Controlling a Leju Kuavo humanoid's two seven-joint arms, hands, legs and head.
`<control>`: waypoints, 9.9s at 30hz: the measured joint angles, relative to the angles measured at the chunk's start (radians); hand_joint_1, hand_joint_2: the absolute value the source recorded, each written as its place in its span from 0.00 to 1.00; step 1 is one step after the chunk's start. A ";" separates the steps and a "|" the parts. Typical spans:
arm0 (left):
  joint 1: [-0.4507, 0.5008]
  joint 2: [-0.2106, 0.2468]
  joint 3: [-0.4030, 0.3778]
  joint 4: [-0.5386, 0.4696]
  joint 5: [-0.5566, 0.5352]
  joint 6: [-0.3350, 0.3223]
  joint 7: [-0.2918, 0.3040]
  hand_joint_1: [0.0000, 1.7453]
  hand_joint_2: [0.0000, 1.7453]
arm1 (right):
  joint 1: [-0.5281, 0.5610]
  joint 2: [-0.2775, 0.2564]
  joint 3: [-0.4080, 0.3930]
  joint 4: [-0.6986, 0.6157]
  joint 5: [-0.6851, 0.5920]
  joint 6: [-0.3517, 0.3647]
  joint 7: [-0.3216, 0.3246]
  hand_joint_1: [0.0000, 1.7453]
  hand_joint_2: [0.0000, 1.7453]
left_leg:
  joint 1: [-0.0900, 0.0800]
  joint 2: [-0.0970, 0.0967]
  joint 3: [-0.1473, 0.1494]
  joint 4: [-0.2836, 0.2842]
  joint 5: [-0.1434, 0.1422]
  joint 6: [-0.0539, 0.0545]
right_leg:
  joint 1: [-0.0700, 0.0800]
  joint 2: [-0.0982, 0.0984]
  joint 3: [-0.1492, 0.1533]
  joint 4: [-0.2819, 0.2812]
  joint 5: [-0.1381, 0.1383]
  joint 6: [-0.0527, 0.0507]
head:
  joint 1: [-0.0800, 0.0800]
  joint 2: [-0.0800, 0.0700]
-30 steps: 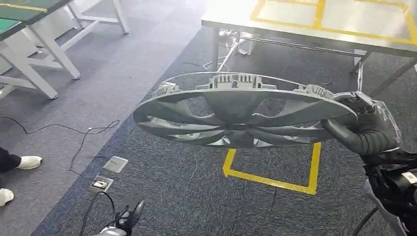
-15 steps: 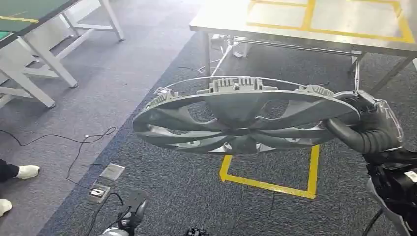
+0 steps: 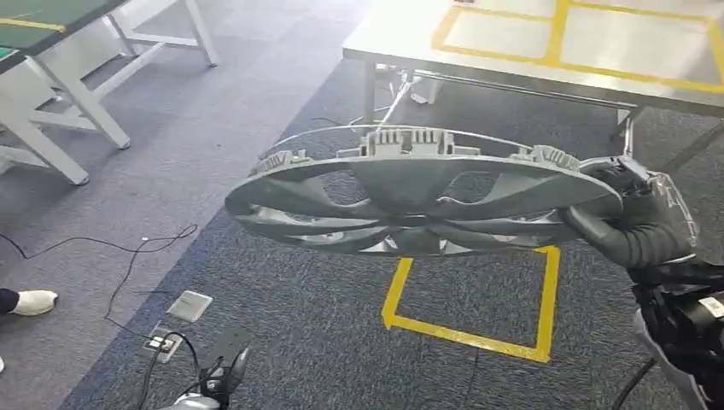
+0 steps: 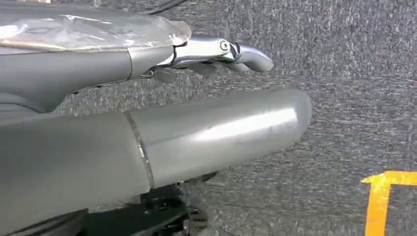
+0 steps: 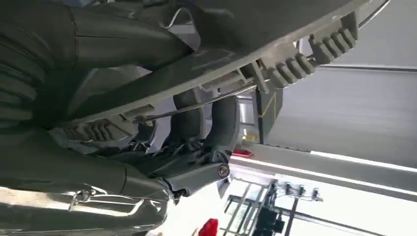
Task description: Take the parts from the cabinet and place them on the table.
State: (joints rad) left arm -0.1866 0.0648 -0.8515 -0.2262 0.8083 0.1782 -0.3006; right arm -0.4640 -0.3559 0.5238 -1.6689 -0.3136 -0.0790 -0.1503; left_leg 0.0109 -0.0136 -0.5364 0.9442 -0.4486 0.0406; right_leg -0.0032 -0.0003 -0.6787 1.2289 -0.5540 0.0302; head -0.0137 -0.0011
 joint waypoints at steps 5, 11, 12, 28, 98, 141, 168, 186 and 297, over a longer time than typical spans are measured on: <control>-0.003 -0.002 0.000 0.000 0.001 0.000 -0.003 0.00 0.00 | -0.008 0.000 0.002 0.003 -0.003 0.001 -0.001 1.00 1.00 | -0.001 0.000 0.035 -0.006 -0.036 -0.018 | 0.017 -0.005 0.098 -0.285 0.152 -0.033 | 0.010 0.000; -0.005 -0.004 0.000 0.000 -0.002 -0.006 -0.004 0.00 0.00 | -0.009 -0.002 0.002 0.003 -0.004 0.000 -0.002 1.00 1.00 | -0.001 0.008 -0.063 0.183 -0.067 -0.043 | 0.004 -0.005 0.141 -0.310 0.142 -0.050 | -0.006 0.000; -0.004 -0.004 0.000 0.000 -0.002 -0.006 -0.003 0.00 0.00 | -0.008 -0.002 0.002 0.003 -0.005 0.000 -0.003 1.00 1.00 | -0.001 0.008 -0.121 0.261 -0.097 -0.047 | 0.004 -0.004 0.147 -0.310 0.134 -0.050 | -0.008 0.000; -0.002 -0.002 0.000 0.000 -0.010 -0.006 0.002 0.00 0.00 | 0.008 -0.003 0.002 0.002 -0.009 -0.002 -0.002 1.00 1.00 | -0.003 0.004 -0.045 -0.006 0.048 0.003 | -0.002 0.004 0.047 0.022 -0.045 0.007 | -0.003 0.000; -0.019 -0.010 -0.001 0.000 -0.031 -0.017 0.028 0.00 0.00 | 0.040 -0.014 -0.035 0.006 -0.001 -0.023 -0.013 1.00 1.00 | -0.004 -0.002 0.015 -0.008 0.016 -0.006 | -0.006 0.004 0.069 -0.169 0.078 0.006 | -0.002 0.000; -0.031 -0.012 -0.002 0.000 -0.051 -0.027 0.035 0.00 0.00 | 0.051 -0.024 -0.074 0.003 -0.005 -0.055 0.012 1.00 1.00 | -0.006 0.005 -0.192 0.318 -0.132 -0.047 | 0.001 0.007 0.153 -0.306 0.122 -0.047 | -0.016 0.000; -0.036 -0.013 -0.002 0.000 -0.060 -0.029 0.036 0.00 0.00 | 0.043 -0.026 -0.105 -0.005 -0.013 -0.088 -0.023 1.00 1.00 | -0.010 0.003 -0.039 0.149 -0.064 -0.041 | 0.003 0.001 0.123 -0.299 0.143 -0.050 | -0.006 0.000; -0.035 -0.013 -0.003 0.000 -0.065 -0.029 0.035 0.00 0.00 | 0.032 -0.030 -0.144 -0.045 -0.014 -0.109 0.013 1.00 1.00 | -0.008 0.003 -0.040 -0.015 0.045 0.003 | -0.003 0.008 0.027 0.041 -0.074 0.007 | -0.004 0.000; 0.011 -0.114 -0.003 0.000 -0.029 0.022 -0.040 0.00 0.00 | -0.277 -0.256 -0.003 0.489 1.132 -0.558 0.566 1.00 1.00 | -0.016 -0.002 -0.095 -0.011 0.090 -0.018 | 0.006 0.001 0.175 -0.303 0.085 -0.023 | -0.015 0.000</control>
State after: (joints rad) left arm -0.1754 -0.0488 -0.8541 -0.2262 0.7794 0.2003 -0.3407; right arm -0.7409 -0.6123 0.5207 -1.1803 0.8180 -0.6367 0.4155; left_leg -0.0052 -0.0152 -0.6316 0.9332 -0.3588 0.0227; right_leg 0.0030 0.0007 -0.5040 0.9262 -0.4692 0.0074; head -0.0282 -0.0011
